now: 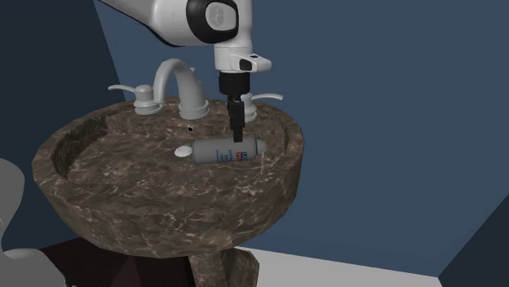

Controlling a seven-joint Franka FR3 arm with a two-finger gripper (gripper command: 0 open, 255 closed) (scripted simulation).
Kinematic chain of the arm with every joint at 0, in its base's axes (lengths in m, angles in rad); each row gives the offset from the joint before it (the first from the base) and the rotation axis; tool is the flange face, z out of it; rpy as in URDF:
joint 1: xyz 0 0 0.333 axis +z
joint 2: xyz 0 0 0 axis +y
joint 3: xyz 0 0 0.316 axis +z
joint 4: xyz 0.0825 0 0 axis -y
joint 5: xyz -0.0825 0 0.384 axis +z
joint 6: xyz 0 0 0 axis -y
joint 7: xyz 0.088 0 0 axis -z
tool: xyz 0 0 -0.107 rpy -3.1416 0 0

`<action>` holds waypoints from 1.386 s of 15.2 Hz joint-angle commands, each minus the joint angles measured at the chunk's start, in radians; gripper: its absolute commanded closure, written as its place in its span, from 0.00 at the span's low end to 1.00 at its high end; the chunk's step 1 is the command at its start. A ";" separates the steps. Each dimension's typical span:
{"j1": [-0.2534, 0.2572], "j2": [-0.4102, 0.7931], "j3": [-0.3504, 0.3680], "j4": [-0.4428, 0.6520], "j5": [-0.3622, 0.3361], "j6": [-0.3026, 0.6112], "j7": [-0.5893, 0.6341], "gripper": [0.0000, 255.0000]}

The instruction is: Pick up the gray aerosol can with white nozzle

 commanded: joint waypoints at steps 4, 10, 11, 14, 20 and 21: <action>0.004 0.062 0.012 -0.009 -0.025 0.060 0.042 0.00; 0.004 0.085 0.014 -0.035 -0.037 0.105 0.055 1.00; 0.004 0.085 0.014 -0.034 -0.037 0.105 0.055 1.00; 0.004 0.085 0.014 -0.033 -0.038 0.104 0.055 1.00; 0.004 0.078 0.013 -0.029 -0.034 0.093 0.051 1.00; 0.004 0.071 0.012 -0.021 -0.031 0.080 0.047 1.00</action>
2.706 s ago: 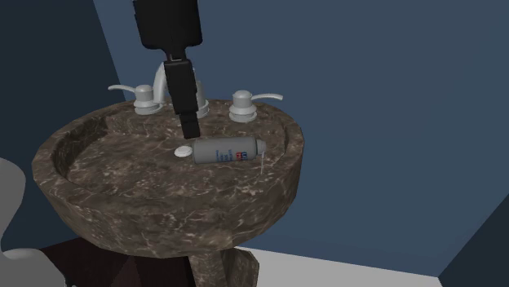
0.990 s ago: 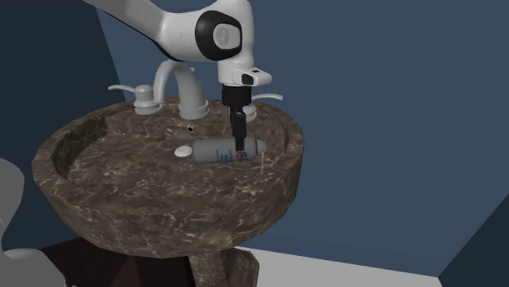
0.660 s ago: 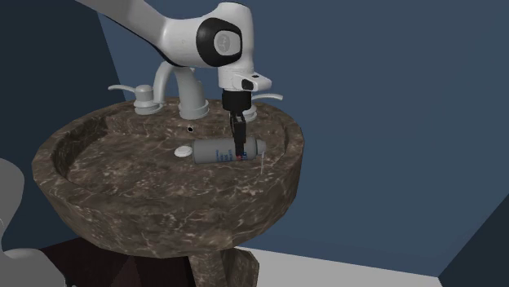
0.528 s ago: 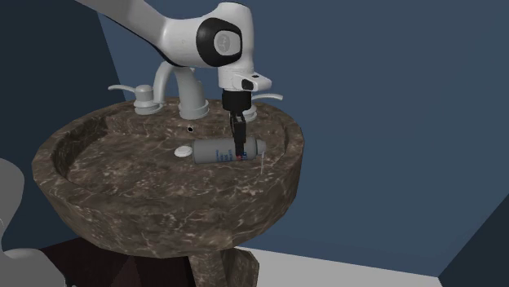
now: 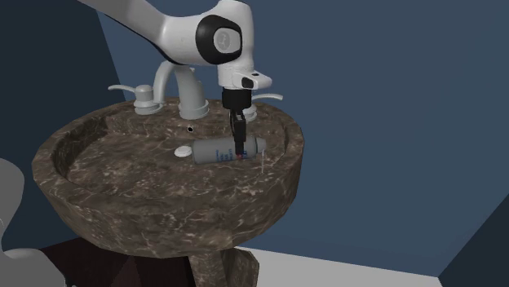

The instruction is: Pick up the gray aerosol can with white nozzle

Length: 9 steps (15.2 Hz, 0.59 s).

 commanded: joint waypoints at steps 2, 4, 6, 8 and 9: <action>0.000 -0.018 -0.001 0.021 0.010 -0.037 -0.010 1.00; 0.000 -0.029 -0.002 0.037 0.015 -0.063 -0.016 1.00; 0.000 -0.040 -0.003 0.054 0.020 -0.089 -0.022 1.00; 0.000 -0.049 -0.004 0.072 0.025 -0.115 -0.027 1.00; 0.000 -0.054 -0.004 0.081 0.027 -0.128 -0.030 1.00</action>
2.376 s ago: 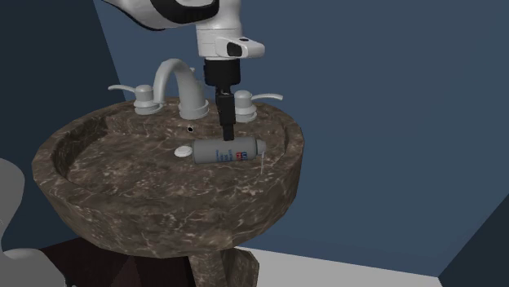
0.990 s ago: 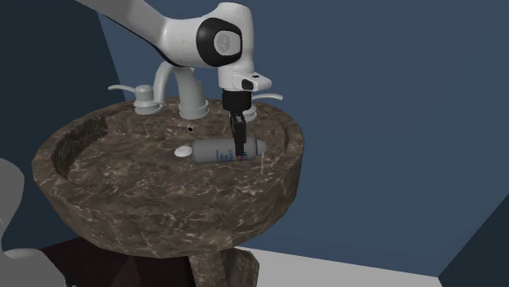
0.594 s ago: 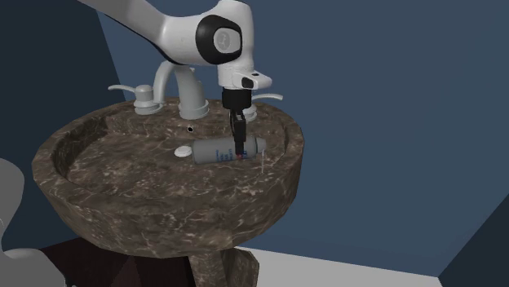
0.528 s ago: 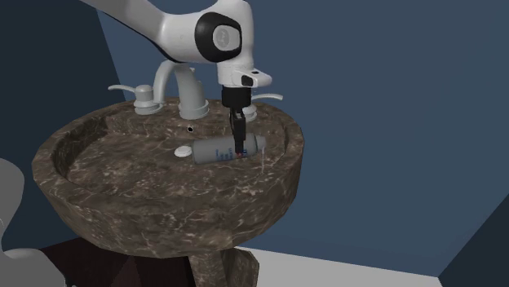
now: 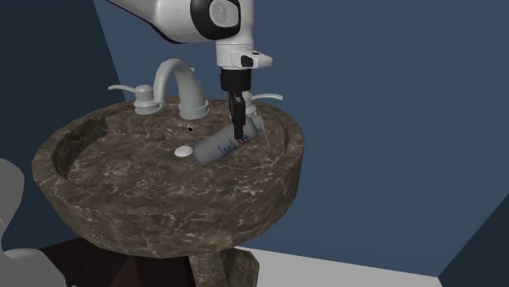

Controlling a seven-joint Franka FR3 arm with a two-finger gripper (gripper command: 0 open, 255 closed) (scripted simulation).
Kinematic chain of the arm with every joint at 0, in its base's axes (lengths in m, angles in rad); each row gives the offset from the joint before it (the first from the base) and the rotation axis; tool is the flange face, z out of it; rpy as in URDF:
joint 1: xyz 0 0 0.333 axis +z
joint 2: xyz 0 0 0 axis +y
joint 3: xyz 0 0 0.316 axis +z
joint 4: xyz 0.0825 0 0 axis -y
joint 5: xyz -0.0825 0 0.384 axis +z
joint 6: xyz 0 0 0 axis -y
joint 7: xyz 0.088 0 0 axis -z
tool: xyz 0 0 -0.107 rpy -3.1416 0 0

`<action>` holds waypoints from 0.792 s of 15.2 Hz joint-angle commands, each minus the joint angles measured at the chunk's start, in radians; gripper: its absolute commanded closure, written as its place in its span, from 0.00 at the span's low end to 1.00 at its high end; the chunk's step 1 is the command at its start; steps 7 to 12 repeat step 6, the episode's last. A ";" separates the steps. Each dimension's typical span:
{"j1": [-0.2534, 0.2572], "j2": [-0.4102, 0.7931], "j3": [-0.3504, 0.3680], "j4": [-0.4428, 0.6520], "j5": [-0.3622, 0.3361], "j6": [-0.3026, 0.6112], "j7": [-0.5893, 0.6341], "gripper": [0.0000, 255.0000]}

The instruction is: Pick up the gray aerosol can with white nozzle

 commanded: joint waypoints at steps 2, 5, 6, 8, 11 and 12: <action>-0.001 -0.014 -0.002 0.028 0.006 -0.040 -0.009 1.00; -0.001 -0.022 -0.003 0.049 0.010 -0.068 -0.014 1.00; -0.001 -0.022 -0.003 0.049 0.010 -0.068 -0.014 1.00; -0.001 -0.022 -0.003 0.049 0.010 -0.068 -0.014 1.00; -0.001 -0.022 -0.003 0.049 0.010 -0.068 -0.014 1.00; -0.001 -0.022 -0.003 0.049 0.010 -0.068 -0.014 1.00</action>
